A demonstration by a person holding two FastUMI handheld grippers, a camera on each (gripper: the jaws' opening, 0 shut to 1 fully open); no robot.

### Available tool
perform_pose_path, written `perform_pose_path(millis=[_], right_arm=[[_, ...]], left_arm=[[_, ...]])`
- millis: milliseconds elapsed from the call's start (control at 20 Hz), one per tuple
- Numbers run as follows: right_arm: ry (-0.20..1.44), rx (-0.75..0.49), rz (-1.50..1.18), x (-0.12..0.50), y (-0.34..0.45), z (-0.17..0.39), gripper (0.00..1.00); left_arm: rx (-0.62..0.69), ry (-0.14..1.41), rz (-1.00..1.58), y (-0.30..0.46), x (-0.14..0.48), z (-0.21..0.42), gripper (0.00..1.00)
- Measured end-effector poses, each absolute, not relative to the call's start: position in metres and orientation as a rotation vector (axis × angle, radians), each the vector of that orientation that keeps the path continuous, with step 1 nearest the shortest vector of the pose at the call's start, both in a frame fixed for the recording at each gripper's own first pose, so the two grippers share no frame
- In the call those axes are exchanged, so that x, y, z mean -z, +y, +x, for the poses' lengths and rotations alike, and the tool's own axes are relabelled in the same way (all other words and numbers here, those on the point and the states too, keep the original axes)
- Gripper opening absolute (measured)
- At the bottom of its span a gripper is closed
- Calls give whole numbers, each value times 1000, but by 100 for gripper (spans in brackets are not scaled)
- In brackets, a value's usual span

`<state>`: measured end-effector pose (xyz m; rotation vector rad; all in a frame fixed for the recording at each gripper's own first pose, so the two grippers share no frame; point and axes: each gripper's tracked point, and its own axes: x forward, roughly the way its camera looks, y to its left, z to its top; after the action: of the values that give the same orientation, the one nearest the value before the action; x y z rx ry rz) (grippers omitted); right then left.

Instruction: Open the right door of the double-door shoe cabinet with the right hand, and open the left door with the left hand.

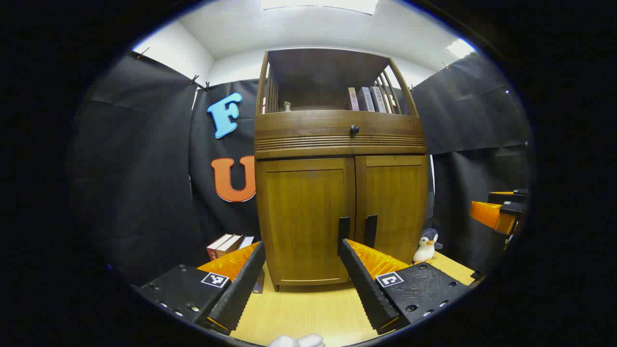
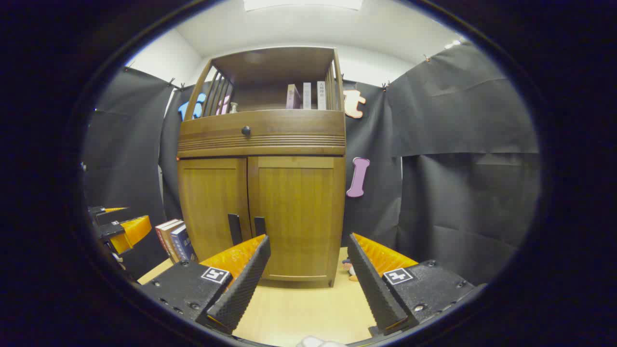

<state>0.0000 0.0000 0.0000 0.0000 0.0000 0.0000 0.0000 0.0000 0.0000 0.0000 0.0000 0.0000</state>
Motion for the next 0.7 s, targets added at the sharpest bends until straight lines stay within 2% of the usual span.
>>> perform_pose_path(millis=[50,100,600,650,700], right_arm=[[4,3,-1,1,-2,1,100],[9,6,-3,2,-4,1,100],[12,-4,-8,6,-1,-1,100],[14,-8,-12,8,0,-1,97],[14,-11,-14,8,2,-1,100]], left_arm=[[-1,-9,7,-1,-3,0,86],[3,-15,13,-3,-6,1,95],[27,-16,27,-14,-8,-6,96],[28,-18,21,-14,-9,-7,96],[27,-16,16,-13,-9,-8,96]])
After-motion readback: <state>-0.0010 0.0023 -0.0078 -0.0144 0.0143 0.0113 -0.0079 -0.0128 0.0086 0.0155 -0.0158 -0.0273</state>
